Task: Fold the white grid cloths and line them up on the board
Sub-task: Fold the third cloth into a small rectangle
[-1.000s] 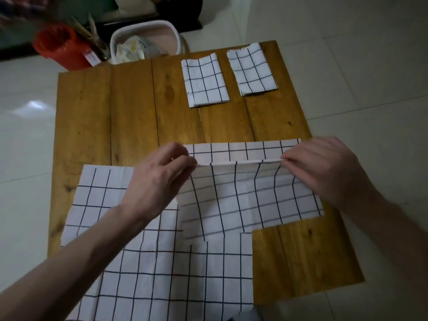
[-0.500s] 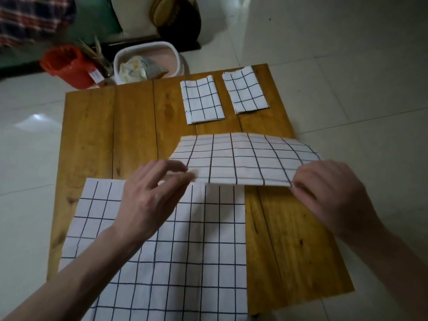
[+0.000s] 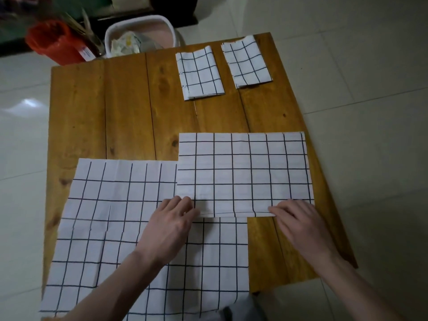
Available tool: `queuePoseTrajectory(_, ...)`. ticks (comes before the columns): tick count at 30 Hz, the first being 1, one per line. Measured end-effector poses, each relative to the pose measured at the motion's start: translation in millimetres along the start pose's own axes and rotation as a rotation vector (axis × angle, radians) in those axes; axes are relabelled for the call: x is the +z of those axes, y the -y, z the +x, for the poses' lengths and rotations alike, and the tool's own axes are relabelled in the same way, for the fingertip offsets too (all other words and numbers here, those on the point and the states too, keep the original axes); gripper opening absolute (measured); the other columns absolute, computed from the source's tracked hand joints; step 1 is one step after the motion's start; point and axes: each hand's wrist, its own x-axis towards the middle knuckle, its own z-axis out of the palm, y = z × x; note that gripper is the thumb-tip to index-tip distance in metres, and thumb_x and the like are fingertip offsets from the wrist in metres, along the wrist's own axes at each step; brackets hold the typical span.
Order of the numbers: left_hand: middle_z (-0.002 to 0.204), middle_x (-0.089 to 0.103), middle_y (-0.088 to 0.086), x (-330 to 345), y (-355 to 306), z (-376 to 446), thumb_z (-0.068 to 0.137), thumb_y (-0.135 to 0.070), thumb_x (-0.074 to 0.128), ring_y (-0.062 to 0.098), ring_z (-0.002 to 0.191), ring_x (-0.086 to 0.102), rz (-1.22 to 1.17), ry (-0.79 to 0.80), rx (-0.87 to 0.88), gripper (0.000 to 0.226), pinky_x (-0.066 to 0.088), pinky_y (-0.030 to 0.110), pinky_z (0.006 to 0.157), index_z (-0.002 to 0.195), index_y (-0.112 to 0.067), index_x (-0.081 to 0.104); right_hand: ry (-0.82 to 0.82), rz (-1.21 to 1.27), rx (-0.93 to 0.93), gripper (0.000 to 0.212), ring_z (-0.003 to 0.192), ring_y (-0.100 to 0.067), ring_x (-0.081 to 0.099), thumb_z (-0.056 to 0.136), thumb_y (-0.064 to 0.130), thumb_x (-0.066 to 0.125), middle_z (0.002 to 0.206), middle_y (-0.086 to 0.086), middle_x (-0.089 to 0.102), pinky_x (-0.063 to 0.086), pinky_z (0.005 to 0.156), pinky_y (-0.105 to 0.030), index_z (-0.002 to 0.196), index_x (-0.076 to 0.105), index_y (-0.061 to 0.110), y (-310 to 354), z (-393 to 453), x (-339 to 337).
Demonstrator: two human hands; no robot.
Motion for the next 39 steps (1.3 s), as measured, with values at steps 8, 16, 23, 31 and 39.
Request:
queuePoseTrajectory(8,0.128,0.061,0.004,7,-22,-25,0.094,-0.026,0.06,0.027,0.115,0.059,-0.005,0.037,-0.113,0.047,0.049,0.039,0.1,0.139,-0.015,0.054,0.056,-0.107,0.259,0.051,0.119,-0.026,0.06,0.104,0.039,0.042,0.133,-0.007,0.061,0.053,0.092,-0.041,0.147,0.058,0.017,42,-26,3)
queuePoseTrajectory(16,0.172,0.025,0.012,37,-80,-30,0.108,-0.043,0.037,0.026,0.16,0.021,-0.045,0.099,-0.123,0.067,0.024,0.047,0.124,0.163,-0.006,0.03,0.161,-0.067,0.131,0.062,0.159,-0.023,0.022,0.112,0.049,0.019,0.172,-0.004,0.023,0.025,0.121,-0.046,0.162,0.032,0.015,124,-22,33)
queuePoseTrajectory(23,0.175,0.017,0.009,53,-80,-35,0.108,-0.041,0.035,0.026,0.162,0.015,-0.034,0.097,-0.19,0.066,0.022,0.049,0.125,0.166,-0.01,0.024,0.199,-0.067,0.182,0.064,0.159,-0.021,0.02,0.112,0.051,0.018,0.173,-0.003,0.019,0.023,0.122,-0.049,0.164,0.028,0.015,133,-17,49)
queuePoseTrajectory(31,0.176,0.014,0.005,55,-72,-40,0.107,-0.048,0.037,0.029,0.162,0.011,-0.016,0.117,-0.216,0.067,0.022,0.054,0.126,0.167,-0.02,0.022,0.218,-0.072,0.196,0.066,0.161,-0.017,0.013,0.11,0.056,0.023,0.175,0.001,0.013,0.018,0.124,-0.049,0.166,0.023,0.019,133,-17,48)
queuePoseTrajectory(39,0.175,0.014,0.011,53,-56,-42,0.111,-0.052,0.033,0.023,0.162,0.012,-0.027,0.109,-0.13,0.073,0.022,0.046,0.128,0.166,-0.006,0.019,0.245,-0.093,0.206,0.068,0.161,-0.016,0.011,0.11,0.057,0.025,0.175,0.0,0.011,0.018,0.126,-0.048,0.166,0.02,0.018,126,-21,48)
